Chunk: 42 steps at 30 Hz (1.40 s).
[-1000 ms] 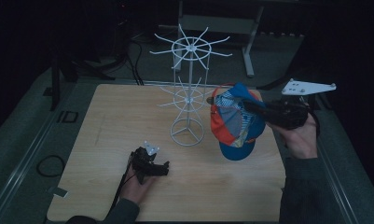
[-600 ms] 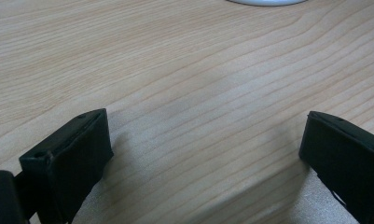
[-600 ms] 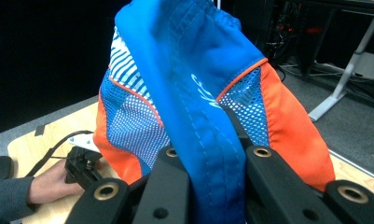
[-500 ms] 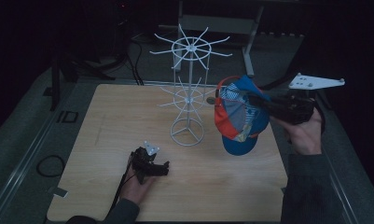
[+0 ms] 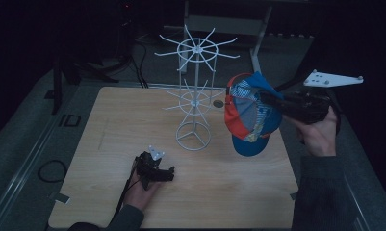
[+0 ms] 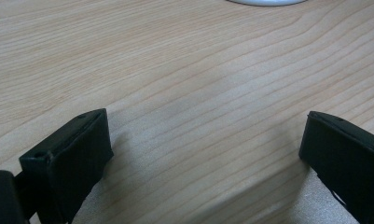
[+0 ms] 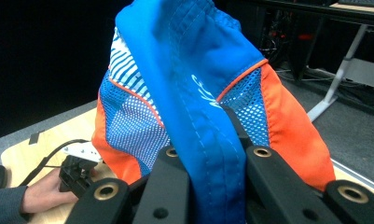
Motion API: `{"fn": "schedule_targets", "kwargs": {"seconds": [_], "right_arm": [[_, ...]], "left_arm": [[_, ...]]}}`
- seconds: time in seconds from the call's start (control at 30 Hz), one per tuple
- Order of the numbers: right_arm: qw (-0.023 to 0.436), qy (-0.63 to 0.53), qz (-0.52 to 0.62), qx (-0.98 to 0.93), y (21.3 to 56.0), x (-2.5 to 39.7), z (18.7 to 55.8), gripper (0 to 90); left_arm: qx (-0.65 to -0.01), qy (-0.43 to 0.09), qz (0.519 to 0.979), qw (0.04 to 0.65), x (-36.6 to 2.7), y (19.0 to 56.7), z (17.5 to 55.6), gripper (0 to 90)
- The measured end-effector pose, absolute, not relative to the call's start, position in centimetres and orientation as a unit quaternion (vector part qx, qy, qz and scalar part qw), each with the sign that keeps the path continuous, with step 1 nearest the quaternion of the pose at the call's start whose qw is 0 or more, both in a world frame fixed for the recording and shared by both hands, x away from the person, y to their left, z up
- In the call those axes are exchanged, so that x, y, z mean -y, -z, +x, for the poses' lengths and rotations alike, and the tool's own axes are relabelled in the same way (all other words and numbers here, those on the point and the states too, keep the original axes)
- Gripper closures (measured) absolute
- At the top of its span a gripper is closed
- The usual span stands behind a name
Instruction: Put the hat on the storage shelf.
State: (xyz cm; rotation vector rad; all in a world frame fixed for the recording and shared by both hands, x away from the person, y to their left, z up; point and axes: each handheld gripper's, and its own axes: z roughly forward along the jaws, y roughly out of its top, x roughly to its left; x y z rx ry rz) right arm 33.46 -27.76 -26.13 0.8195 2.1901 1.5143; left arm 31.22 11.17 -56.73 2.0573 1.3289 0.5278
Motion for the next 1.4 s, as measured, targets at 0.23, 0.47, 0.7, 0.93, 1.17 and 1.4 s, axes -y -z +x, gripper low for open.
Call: {"fn": "schedule_targets", "kwargs": {"seconds": [0.23,0.47,0.7,0.93,1.17,1.4], "right_arm": [[0.176,-0.538,0.29,-0.772,25.8,27.9,33.7,84.5],[0.174,-0.556,0.289,-0.759,25.4,28.1,34.1,84.5],[0.177,-0.564,0.291,-0.752,25.2,28.1,34.4,84.5],[0.175,-0.572,0.289,-0.747,24.7,27.9,34.5,84.5],[0.178,-0.579,0.283,-0.743,24.1,27.6,34.4,84.5],[0.18,-0.586,0.283,-0.738,23.7,27.4,34.6,84.5]], "left_arm": [[-0.504,-0.2,0.78,0.313,-11.2,56.7,31.2,2.6],[-0.504,-0.2,0.779,0.313,-11.2,56.7,31.2,2.6],[-0.504,-0.2,0.779,0.313,-11.2,56.7,31.2,2.6],[-0.504,-0.2,0.779,0.313,-11.2,56.7,31.2,2.6],[-0.504,-0.2,0.779,0.313,-11.2,56.7,31.2,2.6],[-0.505,-0.201,0.779,0.314,-11.2,56.8,31.2,2.6]]}}
